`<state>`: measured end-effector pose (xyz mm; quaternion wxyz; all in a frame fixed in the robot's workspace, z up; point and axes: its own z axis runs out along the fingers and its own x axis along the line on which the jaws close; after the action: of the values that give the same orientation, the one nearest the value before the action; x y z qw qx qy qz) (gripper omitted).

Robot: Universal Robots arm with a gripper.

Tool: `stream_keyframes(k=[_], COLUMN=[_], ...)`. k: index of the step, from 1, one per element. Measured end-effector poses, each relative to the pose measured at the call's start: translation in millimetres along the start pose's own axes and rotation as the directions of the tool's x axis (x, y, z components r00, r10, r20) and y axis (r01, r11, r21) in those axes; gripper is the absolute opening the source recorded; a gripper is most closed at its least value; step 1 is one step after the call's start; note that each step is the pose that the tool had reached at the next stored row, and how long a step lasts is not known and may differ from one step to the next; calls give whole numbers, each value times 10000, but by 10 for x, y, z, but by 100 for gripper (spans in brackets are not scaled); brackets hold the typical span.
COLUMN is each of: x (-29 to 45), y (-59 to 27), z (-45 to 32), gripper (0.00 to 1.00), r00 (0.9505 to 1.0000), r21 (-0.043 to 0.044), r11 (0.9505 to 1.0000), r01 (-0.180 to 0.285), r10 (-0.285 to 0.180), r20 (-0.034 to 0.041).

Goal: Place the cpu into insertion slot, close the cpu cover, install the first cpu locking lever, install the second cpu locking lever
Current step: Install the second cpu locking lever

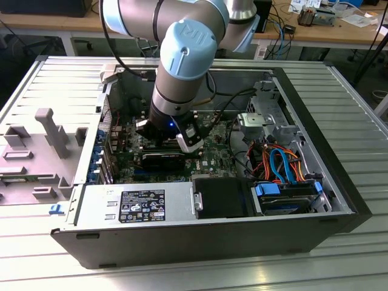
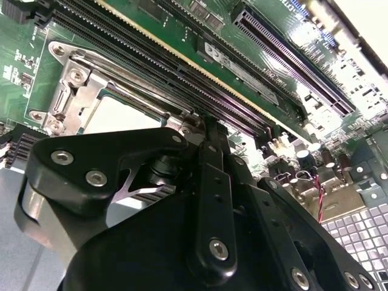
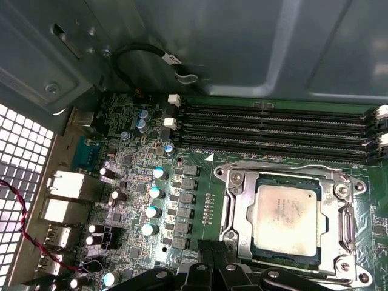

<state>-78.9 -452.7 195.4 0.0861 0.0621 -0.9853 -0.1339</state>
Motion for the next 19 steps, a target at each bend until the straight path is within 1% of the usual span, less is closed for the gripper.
stream_keyframes(k=[3,6,10,16,17,18,19], x=[3,5,7,18,2,-28,-94], y=[2,8,10,34,33,30,23], z=[-2,-22,-31,-115,-118,-124,-137], gripper=[11,11,11,11,11,11,11], r00=[10000,10000,10000,10000,10000,10000,9999], r21=[4,63,97,109,106,100,83], r11=[10000,10000,10000,9999,9999,9999,9999], r01=[3,-2,-9,-12,-16,-28,-58], r10=[-3,2,9,12,15,28,59], r20=[18,24,23,22,9,-39,-157])
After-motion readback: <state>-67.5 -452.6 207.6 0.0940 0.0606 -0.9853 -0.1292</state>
